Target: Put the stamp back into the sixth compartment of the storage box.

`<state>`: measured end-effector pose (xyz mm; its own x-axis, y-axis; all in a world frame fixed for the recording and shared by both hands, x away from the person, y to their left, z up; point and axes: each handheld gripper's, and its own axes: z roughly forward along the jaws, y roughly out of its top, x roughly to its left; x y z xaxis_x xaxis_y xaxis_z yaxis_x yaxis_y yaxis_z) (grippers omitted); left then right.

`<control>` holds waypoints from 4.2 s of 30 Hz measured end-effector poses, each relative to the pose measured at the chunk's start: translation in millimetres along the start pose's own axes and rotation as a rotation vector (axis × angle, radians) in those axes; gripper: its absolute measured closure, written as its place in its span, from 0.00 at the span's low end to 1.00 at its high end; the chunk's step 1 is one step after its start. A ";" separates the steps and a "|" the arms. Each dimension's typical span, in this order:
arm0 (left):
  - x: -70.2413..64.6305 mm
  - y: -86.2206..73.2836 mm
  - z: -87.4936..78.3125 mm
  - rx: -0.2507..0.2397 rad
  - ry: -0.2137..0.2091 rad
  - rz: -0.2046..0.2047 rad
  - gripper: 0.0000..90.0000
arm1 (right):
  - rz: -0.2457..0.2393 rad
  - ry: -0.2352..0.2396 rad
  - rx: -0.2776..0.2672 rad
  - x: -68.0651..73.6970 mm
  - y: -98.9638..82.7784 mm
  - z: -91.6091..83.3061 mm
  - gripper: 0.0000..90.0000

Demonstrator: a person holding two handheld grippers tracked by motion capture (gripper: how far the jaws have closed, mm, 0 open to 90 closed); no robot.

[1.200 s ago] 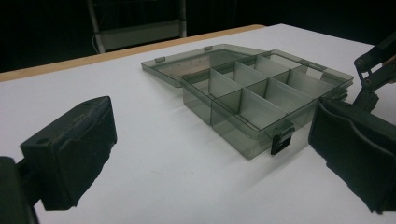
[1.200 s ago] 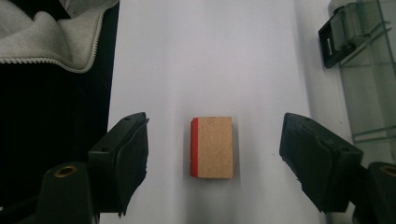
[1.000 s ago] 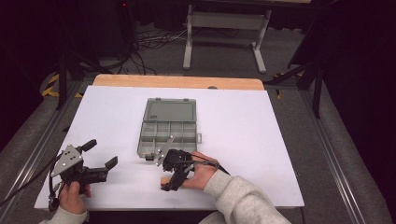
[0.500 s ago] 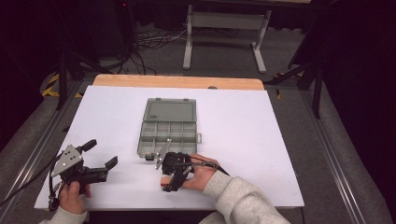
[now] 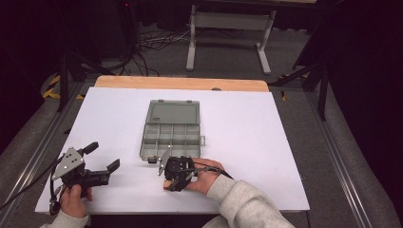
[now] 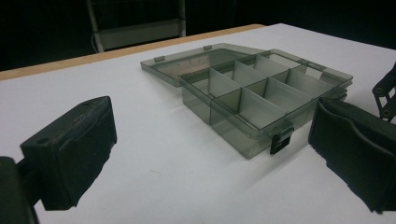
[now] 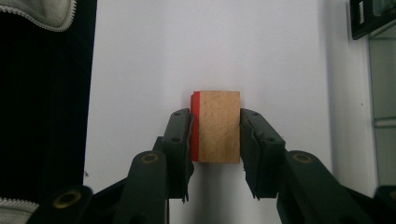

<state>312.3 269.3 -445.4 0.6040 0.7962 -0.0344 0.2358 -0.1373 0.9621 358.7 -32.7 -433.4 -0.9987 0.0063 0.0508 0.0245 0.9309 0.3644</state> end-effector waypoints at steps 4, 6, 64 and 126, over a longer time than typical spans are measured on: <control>-0.1 0.1 -0.1 0.000 0.001 0.000 0.02 | 0.007 0.001 0.000 -0.1 -0.3 -0.2 0.73; -0.1 0.1 -0.1 0.000 0.000 0.000 0.02 | 0.010 0.000 -0.001 0.0 -0.3 -0.1 0.73; 0.4 0.3 -0.7 0.001 0.000 -0.002 0.02 | 0.032 -0.104 -0.260 -14.5 8.5 -74.2 0.73; 0.9 0.7 -1.3 0.000 -0.004 0.001 0.02 | 0.087 -0.199 -0.243 -79.1 32.2 -63.7 0.73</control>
<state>312.0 270.6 -444.3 0.6071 0.7939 -0.0339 0.2350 -0.1386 0.9621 441.4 -26.5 -366.5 -0.9810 0.1757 -0.0819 0.0965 0.8092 0.5796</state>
